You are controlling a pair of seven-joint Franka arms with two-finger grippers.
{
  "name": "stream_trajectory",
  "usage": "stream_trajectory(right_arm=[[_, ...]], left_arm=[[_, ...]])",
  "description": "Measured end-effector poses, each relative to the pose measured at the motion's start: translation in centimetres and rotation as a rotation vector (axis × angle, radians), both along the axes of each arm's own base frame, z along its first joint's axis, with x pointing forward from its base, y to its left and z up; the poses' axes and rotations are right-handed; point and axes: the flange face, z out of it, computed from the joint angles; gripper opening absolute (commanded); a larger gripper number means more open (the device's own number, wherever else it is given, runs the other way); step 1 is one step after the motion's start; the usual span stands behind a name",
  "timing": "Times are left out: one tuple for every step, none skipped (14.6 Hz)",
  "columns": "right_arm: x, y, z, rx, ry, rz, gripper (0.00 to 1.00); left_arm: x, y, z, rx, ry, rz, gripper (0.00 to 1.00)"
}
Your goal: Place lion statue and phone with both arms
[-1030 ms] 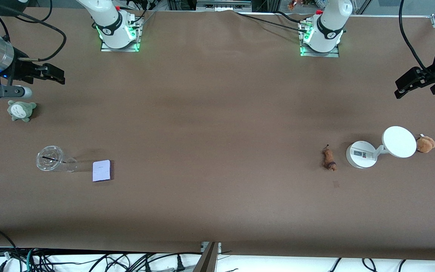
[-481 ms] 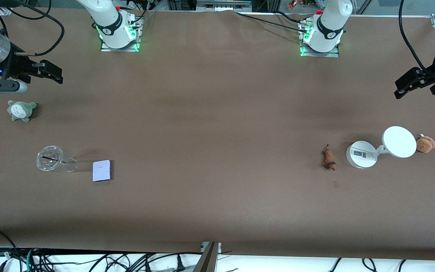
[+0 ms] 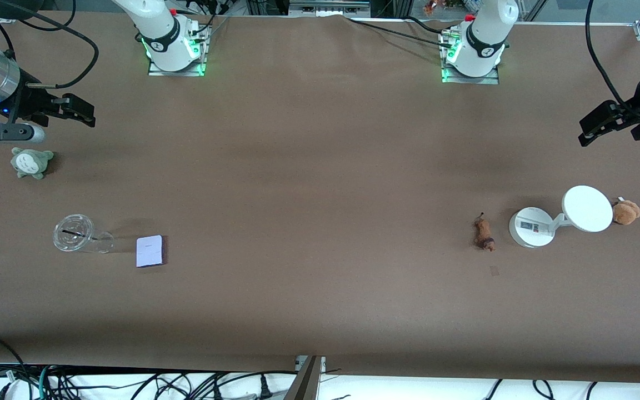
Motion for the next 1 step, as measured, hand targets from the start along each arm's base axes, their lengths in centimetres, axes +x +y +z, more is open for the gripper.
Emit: stream_trajectory(right_arm=[[0.05, 0.00, 0.05, 0.000, -0.004, 0.000, 1.00]], left_arm=[[0.03, 0.00, -0.05, 0.000, 0.001, 0.000, 1.00]])
